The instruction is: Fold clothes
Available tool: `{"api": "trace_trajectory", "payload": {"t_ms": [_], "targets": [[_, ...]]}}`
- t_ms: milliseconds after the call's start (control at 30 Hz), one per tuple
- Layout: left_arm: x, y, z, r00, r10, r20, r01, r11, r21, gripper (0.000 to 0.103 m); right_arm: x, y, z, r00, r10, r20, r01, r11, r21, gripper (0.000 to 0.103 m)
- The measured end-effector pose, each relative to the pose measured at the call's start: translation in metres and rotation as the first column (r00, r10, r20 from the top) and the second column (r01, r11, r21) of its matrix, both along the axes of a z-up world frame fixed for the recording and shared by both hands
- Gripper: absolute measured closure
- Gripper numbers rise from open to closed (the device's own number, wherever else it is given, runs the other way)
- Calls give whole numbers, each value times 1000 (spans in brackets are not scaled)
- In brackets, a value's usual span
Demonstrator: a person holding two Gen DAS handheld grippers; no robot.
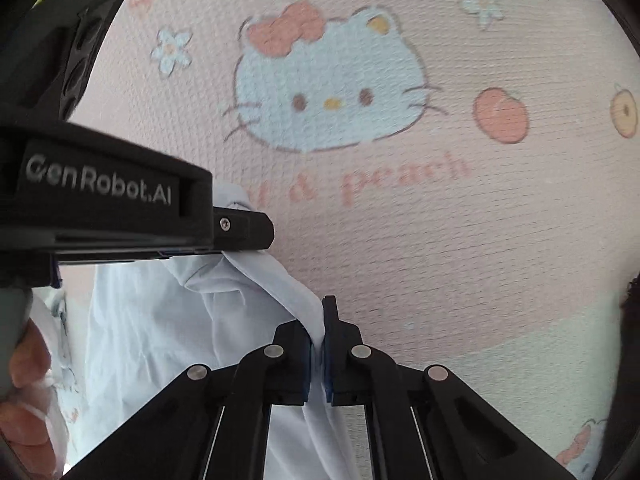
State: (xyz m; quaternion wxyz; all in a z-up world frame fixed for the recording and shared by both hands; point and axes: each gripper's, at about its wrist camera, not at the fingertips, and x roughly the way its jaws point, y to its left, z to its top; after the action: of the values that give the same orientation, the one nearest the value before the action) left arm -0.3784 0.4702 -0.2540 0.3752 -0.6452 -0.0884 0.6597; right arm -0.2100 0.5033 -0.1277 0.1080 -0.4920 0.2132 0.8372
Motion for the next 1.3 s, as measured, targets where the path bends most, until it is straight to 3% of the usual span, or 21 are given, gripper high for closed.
{"api": "trace_trajectory", "payload": {"t_ms": [100, 133, 267, 400, 567, 733, 833, 933, 1067, 1100, 1200, 1300], "targets": [[7, 25, 17, 999, -31, -33, 31, 1000, 3, 91, -56, 24, 4, 1000, -27, -1, 27, 1000, 7, 102], [6, 31, 23, 998, -40, -45, 41, 999, 3, 91, -57, 32, 1, 999, -38, -3, 38, 999, -1, 102], [24, 47, 45, 992, -89, -88, 90, 996, -1, 91, -38, 65, -17, 996, -88, -12, 88, 995, -49, 102], [32, 68, 46, 987, -103, -126, 101, 995, -24, 91, -18, 97, -36, 990, -138, -19, 136, 986, -97, 102], [31, 85, 34, 989, -105, -105, 101, 994, -47, 91, -3, 120, -50, 986, -168, -4, 165, 973, -160, 102], [17, 64, 14, 995, 10, 101, -16, 998, 57, 89, -10, 124, -63, 985, -164, 53, 171, 969, -176, 102], [9, 46, 24, 997, 46, 69, -53, 993, 102, 89, -13, 126, -71, 981, -176, 79, 187, 967, -170, 103], [2, 44, 31, 999, 19, 49, -24, 995, 98, 86, -14, 127, -73, 982, -170, 84, 182, 969, -167, 103], [-1, 29, 33, 999, -8, -38, 10, 999, 49, 62, -14, 130, -71, 989, -129, 78, 141, 972, -185, 101], [-3, 20, 30, 999, 0, -44, 2, 999, 37, 59, -12, 133, -70, 988, -133, 75, 146, 969, -200, 99], [-12, -8, 18, 999, 41, -28, -41, 999, 8, 59, -8, 143, -64, 984, -168, 62, 177, 965, -194, 79], [-24, -39, 7, 993, 119, 9, -119, 992, 36, 59, -11, 153, -55, 983, -181, 26, 182, 960, -214, 74]]}}
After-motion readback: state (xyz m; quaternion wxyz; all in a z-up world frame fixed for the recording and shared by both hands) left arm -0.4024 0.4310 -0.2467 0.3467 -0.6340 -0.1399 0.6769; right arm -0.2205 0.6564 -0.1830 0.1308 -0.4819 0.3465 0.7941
